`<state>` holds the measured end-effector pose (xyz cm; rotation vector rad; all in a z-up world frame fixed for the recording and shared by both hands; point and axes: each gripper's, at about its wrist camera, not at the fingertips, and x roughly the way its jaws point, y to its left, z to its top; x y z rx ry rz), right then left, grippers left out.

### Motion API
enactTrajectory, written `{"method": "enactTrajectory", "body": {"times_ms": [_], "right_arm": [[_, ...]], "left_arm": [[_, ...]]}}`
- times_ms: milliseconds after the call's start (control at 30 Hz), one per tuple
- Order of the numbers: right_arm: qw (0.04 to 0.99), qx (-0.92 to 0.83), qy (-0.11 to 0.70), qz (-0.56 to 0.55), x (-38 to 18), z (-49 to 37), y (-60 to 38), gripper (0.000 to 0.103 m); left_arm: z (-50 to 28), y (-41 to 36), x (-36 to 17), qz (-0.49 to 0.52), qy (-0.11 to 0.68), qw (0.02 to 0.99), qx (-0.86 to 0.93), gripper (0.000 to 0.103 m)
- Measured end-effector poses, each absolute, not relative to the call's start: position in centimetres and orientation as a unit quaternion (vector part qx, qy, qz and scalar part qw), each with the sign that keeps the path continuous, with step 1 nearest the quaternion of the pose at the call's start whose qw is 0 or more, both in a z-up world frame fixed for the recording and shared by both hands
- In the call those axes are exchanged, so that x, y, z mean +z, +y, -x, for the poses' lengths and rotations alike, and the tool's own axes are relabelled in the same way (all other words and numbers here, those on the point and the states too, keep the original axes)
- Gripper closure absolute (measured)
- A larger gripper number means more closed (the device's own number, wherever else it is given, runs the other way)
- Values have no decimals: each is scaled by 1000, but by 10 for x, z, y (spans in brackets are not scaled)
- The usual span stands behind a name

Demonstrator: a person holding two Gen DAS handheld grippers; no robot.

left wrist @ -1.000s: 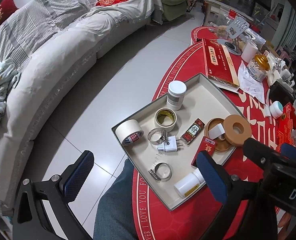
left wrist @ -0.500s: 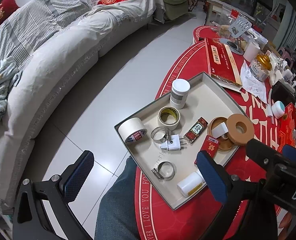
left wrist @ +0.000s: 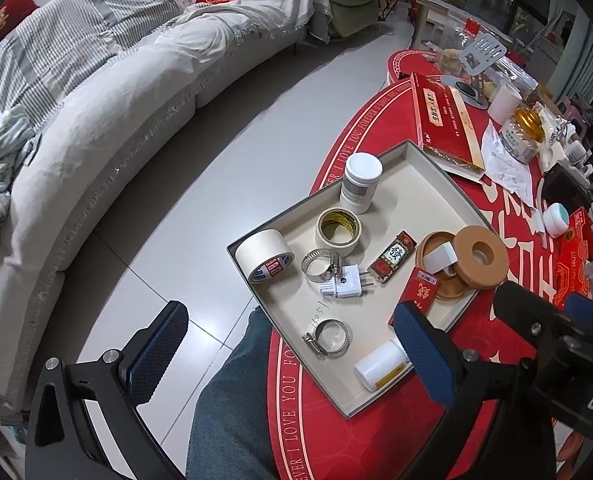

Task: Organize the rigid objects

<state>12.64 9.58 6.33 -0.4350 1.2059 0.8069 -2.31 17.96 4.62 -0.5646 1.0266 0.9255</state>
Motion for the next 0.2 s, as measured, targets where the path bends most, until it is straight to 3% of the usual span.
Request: {"method": "enactTrajectory", "body": {"times_ms": [200], "right_arm": [[727, 366, 547, 197, 64, -126, 96, 0]], "left_arm": [[27, 180, 47, 249, 453, 737, 436, 0]]}}
